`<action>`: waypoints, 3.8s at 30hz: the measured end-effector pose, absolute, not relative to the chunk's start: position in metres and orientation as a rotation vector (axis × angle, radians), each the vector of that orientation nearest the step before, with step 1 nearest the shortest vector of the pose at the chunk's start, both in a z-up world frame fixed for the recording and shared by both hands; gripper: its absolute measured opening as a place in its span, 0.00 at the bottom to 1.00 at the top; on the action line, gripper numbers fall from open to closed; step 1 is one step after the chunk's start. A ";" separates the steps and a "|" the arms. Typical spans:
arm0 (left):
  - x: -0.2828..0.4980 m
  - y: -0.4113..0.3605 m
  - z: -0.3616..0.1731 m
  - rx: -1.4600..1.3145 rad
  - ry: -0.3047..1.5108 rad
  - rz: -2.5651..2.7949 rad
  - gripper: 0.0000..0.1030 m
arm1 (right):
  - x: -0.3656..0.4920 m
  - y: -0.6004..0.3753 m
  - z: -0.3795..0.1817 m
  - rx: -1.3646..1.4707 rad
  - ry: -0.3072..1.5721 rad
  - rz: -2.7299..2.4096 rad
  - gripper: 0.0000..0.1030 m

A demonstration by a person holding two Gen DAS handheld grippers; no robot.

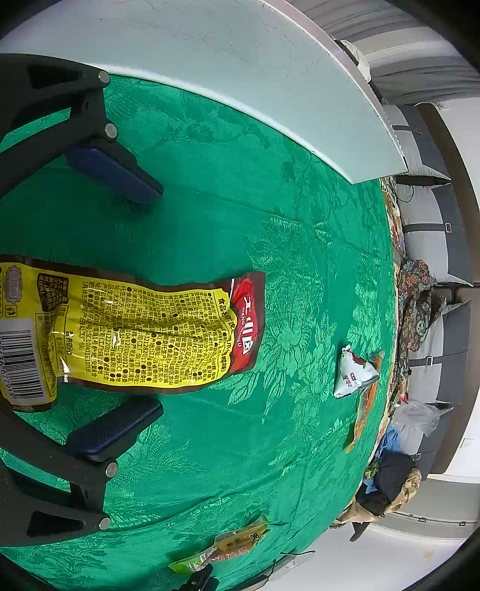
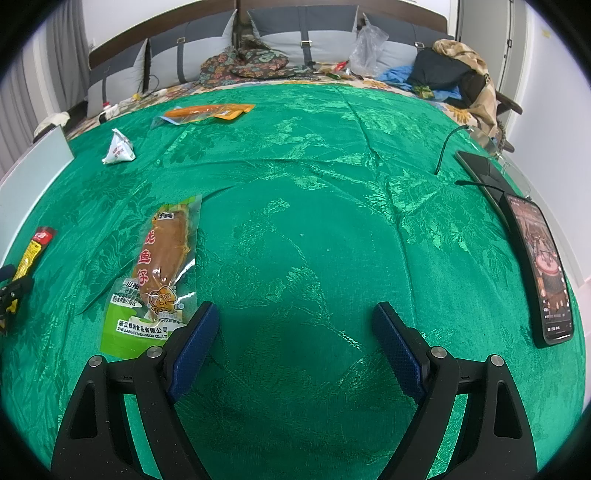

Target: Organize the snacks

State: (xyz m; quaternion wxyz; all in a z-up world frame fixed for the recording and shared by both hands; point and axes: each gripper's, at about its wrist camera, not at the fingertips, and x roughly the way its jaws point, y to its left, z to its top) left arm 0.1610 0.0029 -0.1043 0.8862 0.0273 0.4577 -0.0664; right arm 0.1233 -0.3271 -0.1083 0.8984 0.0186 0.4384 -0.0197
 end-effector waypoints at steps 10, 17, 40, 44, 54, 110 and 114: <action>0.161 0.003 -0.105 0.057 0.952 -0.138 1.00 | 0.123 -0.327 -0.109 0.038 0.907 -0.041 0.85; 0.175 0.003 -0.100 0.079 1.080 -0.185 0.99 | 0.141 -0.340 -0.091 0.133 1.015 -0.018 0.82; 0.090 0.150 0.043 -0.470 0.804 -0.271 0.35 | 0.188 -0.213 0.011 0.263 0.995 0.220 0.09; 0.069 0.184 0.059 -0.473 0.759 -0.218 0.35 | 0.201 -0.212 -0.031 0.221 1.153 0.103 0.53; 0.059 0.225 0.051 -0.447 0.761 -0.129 0.35 | 0.212 -0.155 -0.088 0.147 1.211 0.124 0.37; 0.256 -0.044 -0.053 0.113 0.952 -0.299 0.98 | 0.111 -0.242 -0.099 0.125 0.874 0.052 0.70; 0.297 -0.056 -0.064 0.123 0.932 -0.301 0.98 | 0.113 -0.232 -0.104 0.078 0.870 0.054 0.79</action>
